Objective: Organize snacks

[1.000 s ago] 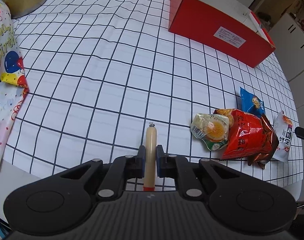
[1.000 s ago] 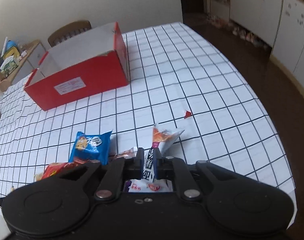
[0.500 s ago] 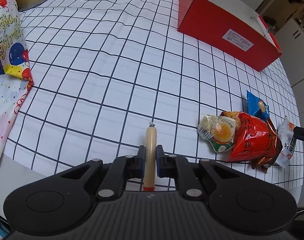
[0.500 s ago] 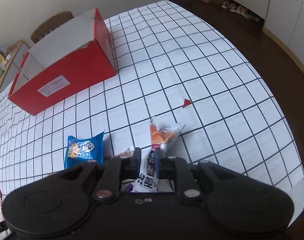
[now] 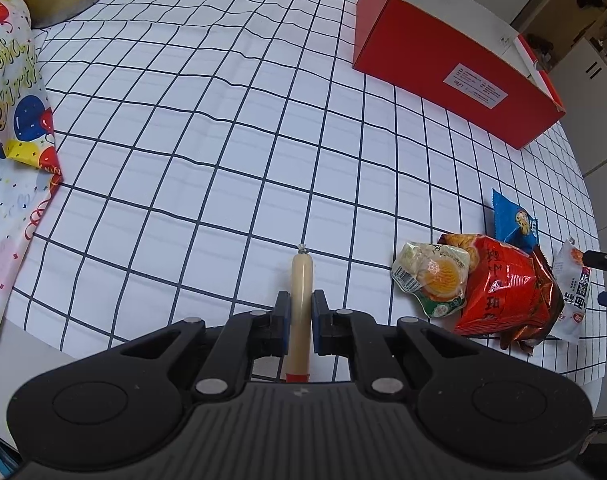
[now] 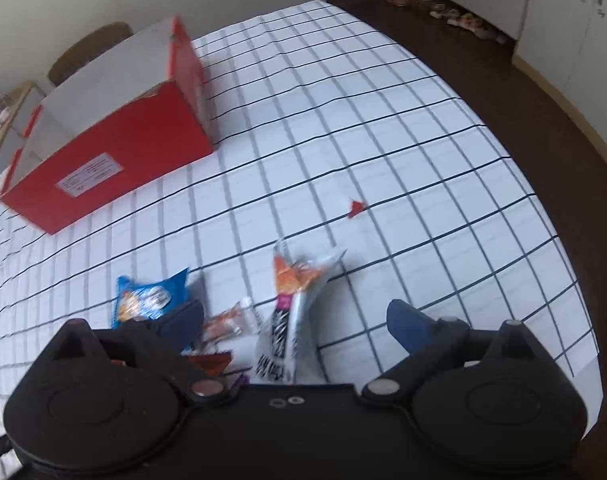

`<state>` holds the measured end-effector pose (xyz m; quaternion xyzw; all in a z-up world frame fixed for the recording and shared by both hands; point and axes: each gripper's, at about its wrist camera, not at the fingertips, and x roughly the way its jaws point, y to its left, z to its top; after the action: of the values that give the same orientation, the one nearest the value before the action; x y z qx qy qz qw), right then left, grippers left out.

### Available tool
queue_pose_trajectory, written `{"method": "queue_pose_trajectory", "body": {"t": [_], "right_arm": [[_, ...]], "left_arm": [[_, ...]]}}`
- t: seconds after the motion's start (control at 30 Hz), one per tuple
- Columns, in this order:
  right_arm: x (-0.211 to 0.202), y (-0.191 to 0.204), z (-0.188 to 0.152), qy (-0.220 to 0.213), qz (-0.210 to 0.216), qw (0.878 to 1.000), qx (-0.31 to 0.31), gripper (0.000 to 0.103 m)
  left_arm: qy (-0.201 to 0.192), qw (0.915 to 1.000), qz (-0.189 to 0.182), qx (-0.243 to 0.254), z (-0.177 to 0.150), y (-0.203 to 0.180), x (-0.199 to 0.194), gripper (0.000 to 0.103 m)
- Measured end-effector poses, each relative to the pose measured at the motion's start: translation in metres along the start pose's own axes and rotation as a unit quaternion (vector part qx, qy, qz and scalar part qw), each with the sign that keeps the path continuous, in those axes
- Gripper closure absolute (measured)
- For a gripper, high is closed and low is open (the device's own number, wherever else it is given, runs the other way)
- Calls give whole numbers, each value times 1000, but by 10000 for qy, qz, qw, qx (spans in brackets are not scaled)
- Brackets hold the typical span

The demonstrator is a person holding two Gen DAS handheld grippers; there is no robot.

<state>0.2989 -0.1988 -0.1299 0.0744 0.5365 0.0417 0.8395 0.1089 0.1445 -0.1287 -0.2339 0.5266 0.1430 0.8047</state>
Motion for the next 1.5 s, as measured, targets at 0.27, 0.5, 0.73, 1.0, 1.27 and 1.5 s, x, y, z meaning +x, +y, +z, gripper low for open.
{"method": "queue_pose_trajectory", "body": {"t": [0.27, 0.5, 0.73, 1.0, 1.27, 1.5], "right_arm": [[39, -15, 0, 536, 119, 9970, 552, 25], [45, 0, -9, 678, 138, 9973, 228, 49], [37, 12, -16, 437, 44, 9990, -110, 75], [10, 8, -23, 52, 17, 9994, -354, 81], [-46, 24, -28, -441, 440, 9957, -693, 82], [-97, 55, -27, -919, 850, 9860, -1101, 82]], "left_arm": [[42, 10000, 44, 13, 0, 0, 2, 93], [75, 10000, 60, -3, -1, 1, 4, 93], [53, 10000, 2, 67, -1, -4, 2, 93], [-53, 9997, -138, 183, 0, -8, -7, 93], [-263, 9987, -283, 323, 4, -17, -27, 93], [-568, 9959, -467, 530, 16, -31, -51, 93]]}}
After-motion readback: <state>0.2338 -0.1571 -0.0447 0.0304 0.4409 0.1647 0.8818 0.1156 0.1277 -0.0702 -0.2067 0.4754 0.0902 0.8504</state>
